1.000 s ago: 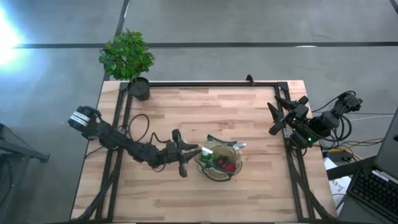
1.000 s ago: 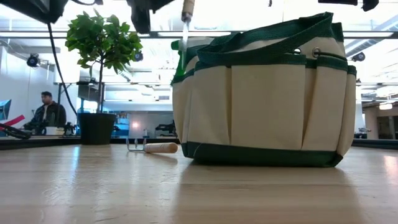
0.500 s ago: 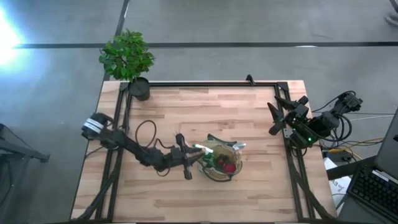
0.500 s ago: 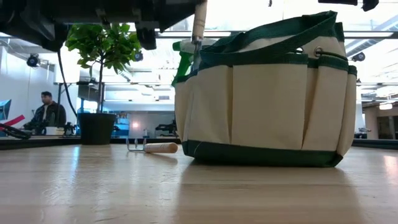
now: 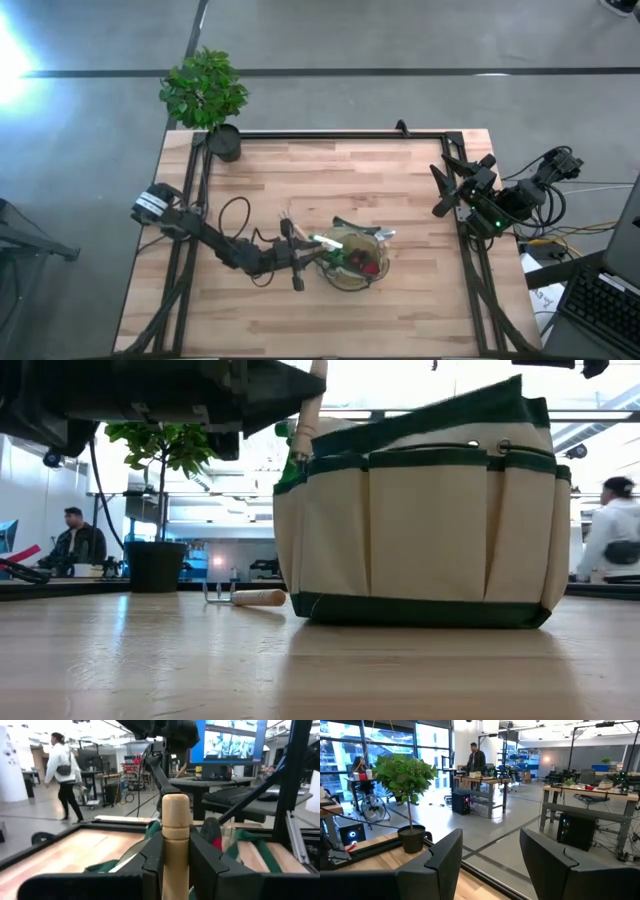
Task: Pick & Place Garden tools in Gardening bag
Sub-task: Put the top trowel into the gardening bag
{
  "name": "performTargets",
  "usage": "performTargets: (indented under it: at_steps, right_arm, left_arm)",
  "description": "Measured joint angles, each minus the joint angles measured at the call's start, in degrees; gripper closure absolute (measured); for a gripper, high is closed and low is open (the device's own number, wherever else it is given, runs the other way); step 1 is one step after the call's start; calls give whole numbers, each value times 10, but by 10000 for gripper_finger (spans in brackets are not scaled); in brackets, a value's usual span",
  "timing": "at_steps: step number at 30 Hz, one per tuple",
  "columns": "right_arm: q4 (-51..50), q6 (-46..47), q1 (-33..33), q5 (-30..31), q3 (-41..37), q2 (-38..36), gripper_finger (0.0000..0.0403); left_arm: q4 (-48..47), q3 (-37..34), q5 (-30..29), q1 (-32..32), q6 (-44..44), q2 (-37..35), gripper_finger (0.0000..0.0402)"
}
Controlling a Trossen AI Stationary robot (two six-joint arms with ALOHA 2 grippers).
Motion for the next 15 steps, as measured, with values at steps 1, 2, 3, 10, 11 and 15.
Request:
performTargets:
  at_steps: [1,2,3,10,11,15]
  right_arm:
    - [0,0,0,0,0,0,213]
    - [0,0,0,0,0,0,213]
    - [0,0,0,0,0,0,213]
    - [0,0,0,0,0,0,213]
    - [0,0,0,0,0,0,213]
    - [0,9,0,-1,0,0,213]
  left_arm:
    - [7,-2,-3,-1,9,-2,338]
    - [10,-3,-3,-4,15,-5,338]
    - [15,-3,-3,-6,19,-8,338]
    - [9,-2,-18,-12,17,-2,338]
    - [9,-2,-15,-12,12,0,339]
    - [10,-2,-10,-11,-9,13,338]
